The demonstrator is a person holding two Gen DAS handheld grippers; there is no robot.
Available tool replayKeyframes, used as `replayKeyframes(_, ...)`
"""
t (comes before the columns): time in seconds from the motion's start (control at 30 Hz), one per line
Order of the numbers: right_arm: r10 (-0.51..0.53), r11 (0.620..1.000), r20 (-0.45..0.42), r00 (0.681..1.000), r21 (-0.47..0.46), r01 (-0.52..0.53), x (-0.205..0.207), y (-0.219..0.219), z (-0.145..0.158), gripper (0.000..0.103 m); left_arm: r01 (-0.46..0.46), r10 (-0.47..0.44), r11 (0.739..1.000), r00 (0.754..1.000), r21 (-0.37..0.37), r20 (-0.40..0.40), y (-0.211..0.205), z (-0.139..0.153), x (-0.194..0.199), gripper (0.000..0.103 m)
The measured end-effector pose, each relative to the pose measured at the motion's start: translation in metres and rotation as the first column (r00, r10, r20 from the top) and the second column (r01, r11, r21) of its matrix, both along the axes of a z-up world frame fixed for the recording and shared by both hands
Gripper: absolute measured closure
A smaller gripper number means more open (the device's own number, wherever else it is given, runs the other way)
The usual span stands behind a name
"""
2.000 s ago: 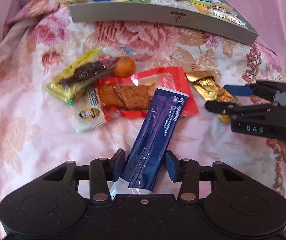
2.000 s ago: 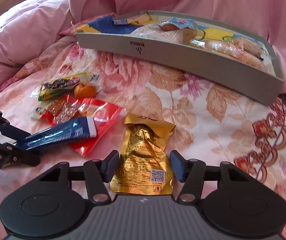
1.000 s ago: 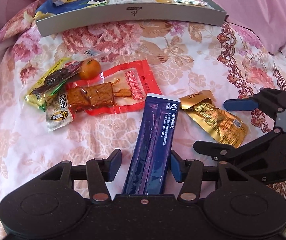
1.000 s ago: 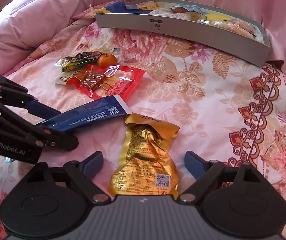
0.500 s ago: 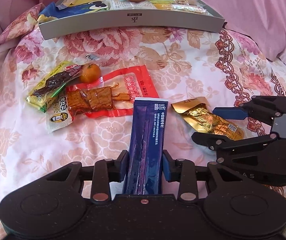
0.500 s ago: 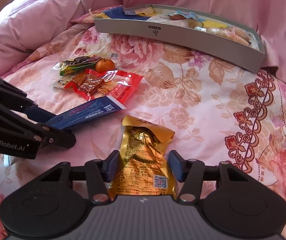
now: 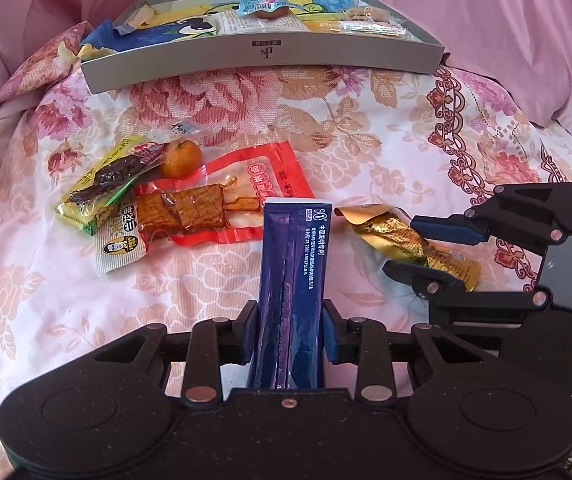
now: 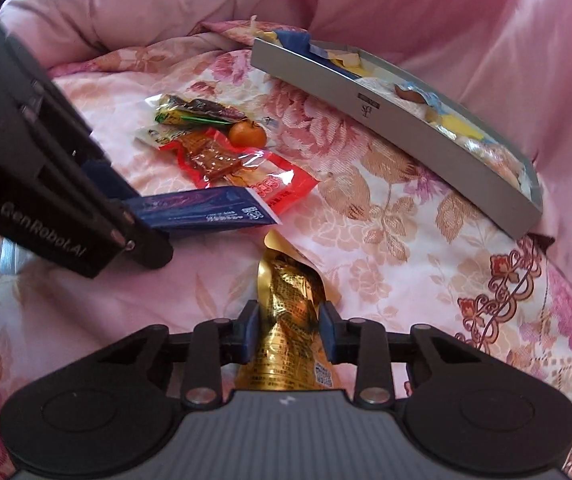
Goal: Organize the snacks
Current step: 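Carry the blue stick packet and gold foil packet over the grey tray with both tools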
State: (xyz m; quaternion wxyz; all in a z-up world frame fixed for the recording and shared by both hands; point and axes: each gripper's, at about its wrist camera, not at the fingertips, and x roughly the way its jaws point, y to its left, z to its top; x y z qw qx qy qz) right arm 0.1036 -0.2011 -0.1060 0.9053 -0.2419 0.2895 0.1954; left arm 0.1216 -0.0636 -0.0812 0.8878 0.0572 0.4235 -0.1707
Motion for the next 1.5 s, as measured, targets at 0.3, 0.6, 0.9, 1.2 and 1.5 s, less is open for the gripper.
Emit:
replayKeyframes(0.3, -0.051, 0.996, -0.014, 0.999, 0.073, 0.052, 0.006, -0.011, 0.007, 0.076, -0.012, 0.012, 1.000, 1.000, -0.021, 0.014, 0.002, 0.001, 0.000, 0.069)
replayKeyframes(0.6, -0.149, 0.960, -0.130, 0.980, 0.220, 0.175, 0.023, -0.034, 0.009, 0.069, -0.024, 0.024, 0.999, 1.000, -0.031, 0.015, 0.002, 0.001, 0.000, 0.069)
replayKeyframes(0.9, -0.142, 0.982, -0.039, 0.989, 0.121, 0.145, 0.014, -0.022, 0.011, 0.079, -0.025, 0.027, 0.998, 0.999, -0.050, 0.031, 0.002, 0.003, -0.001, 0.069)
replayKeyframes(1.2, -0.120, 0.993, 0.057, 0.991, 0.028, 0.119, 0.007, -0.013, 0.011, 0.083, -0.040, 0.044, 0.997, 0.997, -0.066, 0.059, 0.004, 0.005, -0.002, 0.069)
replayKeyframes(1.5, -0.112, 0.993, 0.127, 0.986, 0.038, 0.108, 0.002, -0.013, 0.018, 0.083, -0.055, 0.065, 0.993, 0.994, -0.107, 0.091, 0.007, 0.012, -0.003, 0.069)
